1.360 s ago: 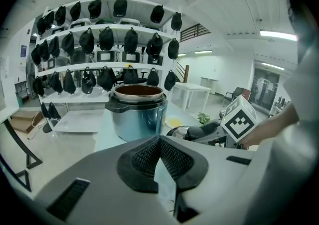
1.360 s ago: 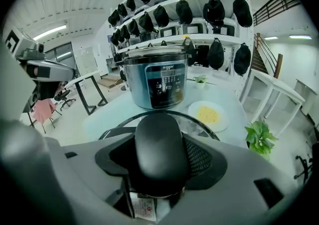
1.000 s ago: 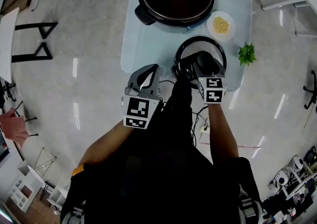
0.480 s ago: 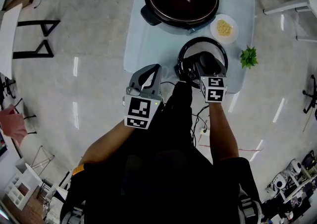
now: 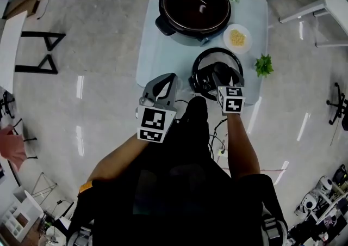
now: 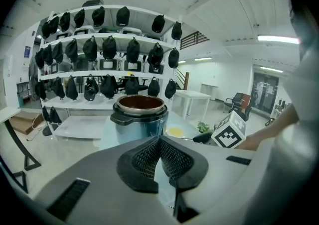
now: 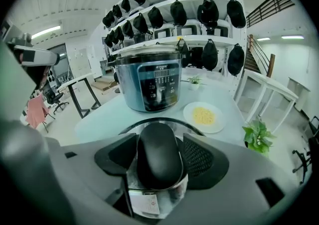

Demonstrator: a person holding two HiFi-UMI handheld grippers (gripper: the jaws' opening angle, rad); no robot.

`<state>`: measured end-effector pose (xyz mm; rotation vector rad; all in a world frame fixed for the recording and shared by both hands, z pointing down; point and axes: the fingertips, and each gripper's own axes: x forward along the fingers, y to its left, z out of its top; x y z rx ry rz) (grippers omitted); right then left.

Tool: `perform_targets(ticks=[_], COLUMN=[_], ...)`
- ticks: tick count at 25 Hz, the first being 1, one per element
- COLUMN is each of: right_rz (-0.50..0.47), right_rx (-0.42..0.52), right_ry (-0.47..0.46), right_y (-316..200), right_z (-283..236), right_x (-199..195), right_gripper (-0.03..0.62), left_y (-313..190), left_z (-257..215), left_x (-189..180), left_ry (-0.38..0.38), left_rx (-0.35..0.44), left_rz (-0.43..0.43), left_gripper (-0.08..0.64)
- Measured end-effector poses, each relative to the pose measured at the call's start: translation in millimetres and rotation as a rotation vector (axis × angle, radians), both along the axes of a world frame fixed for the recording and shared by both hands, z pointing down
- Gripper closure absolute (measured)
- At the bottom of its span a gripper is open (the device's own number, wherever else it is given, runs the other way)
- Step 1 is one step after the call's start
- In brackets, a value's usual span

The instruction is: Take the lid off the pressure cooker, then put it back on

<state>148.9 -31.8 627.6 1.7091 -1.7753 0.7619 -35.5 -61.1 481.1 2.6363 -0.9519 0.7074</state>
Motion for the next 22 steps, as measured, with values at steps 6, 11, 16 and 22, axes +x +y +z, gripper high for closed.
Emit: perform_targets(ticks=[6,11,16,22], right_rz=[0.038,0.073,0.092,0.05], right_rx=[0.098,0.161,0.201,0.265], right_ry=[0.017,-0.001,-0.018,0.001], right_y=[12.4,30.5,46.7,59.1], right_z=[-58.6,-100.3,-137.9,-184.1], right_x=[-6.9,-29.1,-55.4,-77.5], right_gripper=[0.287,0.322,0.376,0.458], left_y=[3.4,12.8,25.5,50.4], left_z=[-28.3,-50.2,-64.0,-59.7], left_x=[-6.1,-15.9,-29.2,-22.1], left_ry=[0.046,0.08,0.122,0.162], left_rx=[0.049,0.087,0.088,0.055], left_rz=[0.017,0.033,0.031,0.059], left_gripper=[0.552,0.552,0.552,0.552])
